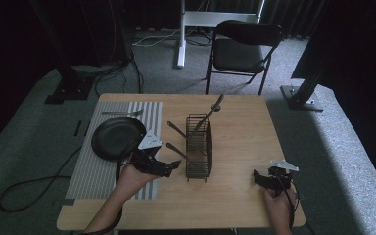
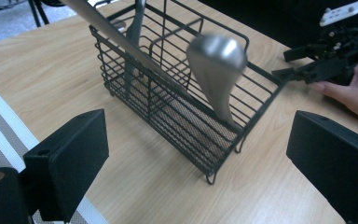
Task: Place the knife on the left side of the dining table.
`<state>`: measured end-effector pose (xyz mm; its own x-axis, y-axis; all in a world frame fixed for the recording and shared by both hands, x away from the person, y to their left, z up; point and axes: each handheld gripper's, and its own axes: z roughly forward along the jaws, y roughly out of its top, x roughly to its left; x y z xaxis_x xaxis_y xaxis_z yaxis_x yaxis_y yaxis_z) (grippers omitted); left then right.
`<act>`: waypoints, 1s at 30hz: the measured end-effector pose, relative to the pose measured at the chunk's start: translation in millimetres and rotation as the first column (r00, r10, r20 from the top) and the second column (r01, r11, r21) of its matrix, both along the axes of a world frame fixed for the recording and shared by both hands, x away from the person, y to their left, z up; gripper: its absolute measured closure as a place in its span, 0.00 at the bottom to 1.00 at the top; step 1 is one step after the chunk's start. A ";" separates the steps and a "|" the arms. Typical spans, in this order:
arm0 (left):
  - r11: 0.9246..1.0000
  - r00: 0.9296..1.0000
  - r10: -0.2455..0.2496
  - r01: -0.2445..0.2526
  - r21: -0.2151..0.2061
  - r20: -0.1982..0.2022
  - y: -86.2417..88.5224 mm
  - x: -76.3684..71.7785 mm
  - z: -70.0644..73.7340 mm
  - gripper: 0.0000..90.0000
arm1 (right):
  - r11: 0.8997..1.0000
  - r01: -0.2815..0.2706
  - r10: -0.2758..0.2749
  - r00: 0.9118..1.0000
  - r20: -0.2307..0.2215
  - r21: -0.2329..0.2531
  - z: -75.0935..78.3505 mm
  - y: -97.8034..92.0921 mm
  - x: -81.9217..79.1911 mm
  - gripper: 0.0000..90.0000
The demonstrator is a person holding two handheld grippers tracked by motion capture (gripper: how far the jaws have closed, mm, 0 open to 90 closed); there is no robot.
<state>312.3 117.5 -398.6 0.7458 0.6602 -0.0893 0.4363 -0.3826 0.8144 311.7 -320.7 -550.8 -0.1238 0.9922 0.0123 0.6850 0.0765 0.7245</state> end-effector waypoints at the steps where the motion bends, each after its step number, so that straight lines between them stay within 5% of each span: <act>1: 1.000 1.000 0.005 -0.005 -0.002 0.000 -1.5 0.8 1.0 0.08 | 1.000 0.000 0.000 1.000 0.000 0.000 0.0 0.0 0.0 0.13; 13: 0.999 0.998 0.048 -0.048 -0.009 -0.027 -19.5 5.9 0.7 0.23 | 1.000 0.000 0.000 1.000 0.000 0.000 0.0 0.1 0.0 0.13; 14: 0.999 0.998 0.043 -0.044 -0.022 -0.034 -20.0 6.1 0.3 0.33 | 1.000 0.000 0.000 1.000 0.000 0.000 0.0 0.0 0.0 0.13; 21: 0.997 0.997 0.064 -0.066 -0.047 -0.045 -20.5 6.5 -1.1 0.53 | 1.000 0.000 0.000 1.000 0.001 0.000 0.0 0.0 0.0 0.13; 23: 0.996 0.997 0.063 -0.066 -0.062 -0.053 -19.2 7.0 -1.4 0.65 | 1.000 0.000 0.000 1.000 0.000 0.000 0.1 0.0 -0.1 0.13; 30: 0.993 0.996 0.039 -0.047 -0.105 -0.077 -16.9 7.0 -4.7 0.81 | 1.000 0.000 0.000 1.000 0.000 0.000 0.0 0.0 -0.1 0.13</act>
<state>319.3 100.5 -403.2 0.7056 0.6752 -0.2150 0.5113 -0.2751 0.8141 311.6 -320.7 -550.7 -0.1240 0.9922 0.0120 0.6850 0.0769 0.7245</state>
